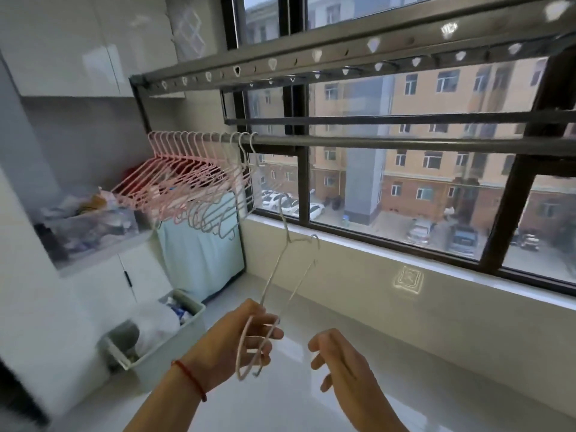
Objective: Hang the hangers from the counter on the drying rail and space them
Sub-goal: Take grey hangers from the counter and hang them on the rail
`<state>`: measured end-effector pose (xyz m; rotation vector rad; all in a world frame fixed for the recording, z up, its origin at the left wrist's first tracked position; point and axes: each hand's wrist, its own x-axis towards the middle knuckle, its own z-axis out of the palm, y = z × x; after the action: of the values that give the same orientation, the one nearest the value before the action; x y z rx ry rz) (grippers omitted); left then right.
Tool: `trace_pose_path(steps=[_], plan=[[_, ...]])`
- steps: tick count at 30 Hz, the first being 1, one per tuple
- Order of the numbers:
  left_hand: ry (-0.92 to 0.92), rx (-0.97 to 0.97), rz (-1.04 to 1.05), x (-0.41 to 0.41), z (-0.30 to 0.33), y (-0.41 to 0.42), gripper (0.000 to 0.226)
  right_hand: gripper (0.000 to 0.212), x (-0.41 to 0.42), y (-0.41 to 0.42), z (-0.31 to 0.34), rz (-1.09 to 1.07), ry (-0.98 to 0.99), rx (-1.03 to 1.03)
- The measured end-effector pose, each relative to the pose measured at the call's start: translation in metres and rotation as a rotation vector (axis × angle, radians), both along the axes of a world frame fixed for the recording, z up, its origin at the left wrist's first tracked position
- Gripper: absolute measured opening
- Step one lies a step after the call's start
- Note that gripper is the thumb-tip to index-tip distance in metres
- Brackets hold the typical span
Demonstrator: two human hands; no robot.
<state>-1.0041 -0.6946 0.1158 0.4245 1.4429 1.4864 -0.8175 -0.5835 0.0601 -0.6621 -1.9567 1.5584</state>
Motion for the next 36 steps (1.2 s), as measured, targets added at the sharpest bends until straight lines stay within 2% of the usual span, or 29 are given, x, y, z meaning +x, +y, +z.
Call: trace_pose_path(steps=[3,9,14,26,36], plan=[[-0.031,0.070,0.016,-0.039,0.022,0.020,0.062,0.032,-0.034,0.017,0.005,-0.026,0.071,-0.032],[0.000,0.129,0.012,-0.094,0.071,0.064,0.047,0.026,-0.088,0.056,0.025,-0.007,0.191,-0.063],[0.052,0.161,0.039,-0.131,0.096,0.101,0.049,0.022,-0.120,0.093,0.047,0.045,0.200,-0.011],[0.082,0.134,0.028,-0.206,0.081,0.152,0.051,0.017,-0.180,0.114,0.053,-0.031,0.164,0.062],[0.061,0.103,-0.002,-0.229,0.060,0.167,0.049,0.019,-0.208,0.109,0.027,-0.119,0.135,-0.004]])
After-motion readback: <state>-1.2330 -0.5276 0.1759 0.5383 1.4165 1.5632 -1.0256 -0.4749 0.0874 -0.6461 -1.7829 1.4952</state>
